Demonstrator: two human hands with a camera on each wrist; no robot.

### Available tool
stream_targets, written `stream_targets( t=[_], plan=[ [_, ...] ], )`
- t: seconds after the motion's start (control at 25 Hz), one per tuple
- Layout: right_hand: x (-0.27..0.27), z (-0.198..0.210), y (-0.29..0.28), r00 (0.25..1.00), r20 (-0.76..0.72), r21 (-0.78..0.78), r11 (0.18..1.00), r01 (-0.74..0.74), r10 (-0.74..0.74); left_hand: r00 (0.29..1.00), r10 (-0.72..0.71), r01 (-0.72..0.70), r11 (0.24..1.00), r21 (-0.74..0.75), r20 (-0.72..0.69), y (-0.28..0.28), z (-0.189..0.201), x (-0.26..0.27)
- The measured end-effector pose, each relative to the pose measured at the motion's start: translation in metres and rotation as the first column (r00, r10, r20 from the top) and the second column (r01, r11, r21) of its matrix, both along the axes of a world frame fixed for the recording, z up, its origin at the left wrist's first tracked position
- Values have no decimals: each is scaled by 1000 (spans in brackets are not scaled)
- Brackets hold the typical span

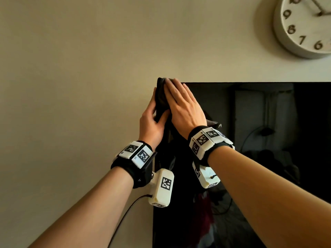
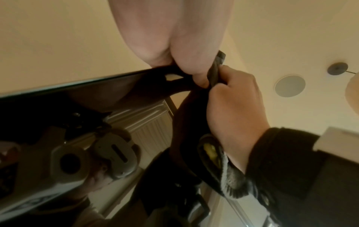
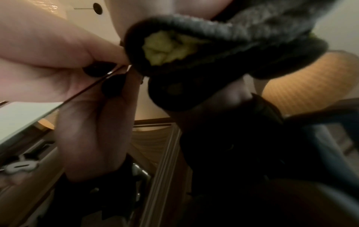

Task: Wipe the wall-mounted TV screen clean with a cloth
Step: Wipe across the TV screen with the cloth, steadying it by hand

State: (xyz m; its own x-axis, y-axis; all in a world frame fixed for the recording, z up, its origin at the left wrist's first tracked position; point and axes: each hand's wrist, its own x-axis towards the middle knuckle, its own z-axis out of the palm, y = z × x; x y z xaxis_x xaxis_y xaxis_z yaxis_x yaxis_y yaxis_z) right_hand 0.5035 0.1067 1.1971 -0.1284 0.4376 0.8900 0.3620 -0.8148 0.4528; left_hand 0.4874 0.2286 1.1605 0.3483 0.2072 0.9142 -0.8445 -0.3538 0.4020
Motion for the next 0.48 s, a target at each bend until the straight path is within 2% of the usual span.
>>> stream_targets(
  t=[0.04, 0.16, 0.2, 0.28, 0.36, 0.48],
  plan=[
    [0, 1, -7, 1000, 9, 5, 1000, 7, -7, 1000, 0, 0, 1000, -5, 1, 0, -1, 0],
    [-2, 2, -37, 998, 65, 231, 973, 1, -17, 1000, -13, 13, 1000, -1, 4, -2, -2, -3],
    [-4, 1, -43, 995, 95, 247, 969, -7, -17, 1000, -10, 10, 1000, 2, -5, -3, -2, -5],
    [-7, -3, -45, 989, 145, 161, 985, -59, 36, 999, 37, -37, 999, 12, -11, -5, -3, -7],
    [-8, -2, -47, 985, 151, 102, 990, -97, 81, 992, 115, -117, 992, 40, 43, -8, -5, -6],
    [-4, -2, -62, 987, 143, 203, 974, -98, 69, 948, 275, -292, 952, 94, 162, -20, -11, -1]
  ],
)
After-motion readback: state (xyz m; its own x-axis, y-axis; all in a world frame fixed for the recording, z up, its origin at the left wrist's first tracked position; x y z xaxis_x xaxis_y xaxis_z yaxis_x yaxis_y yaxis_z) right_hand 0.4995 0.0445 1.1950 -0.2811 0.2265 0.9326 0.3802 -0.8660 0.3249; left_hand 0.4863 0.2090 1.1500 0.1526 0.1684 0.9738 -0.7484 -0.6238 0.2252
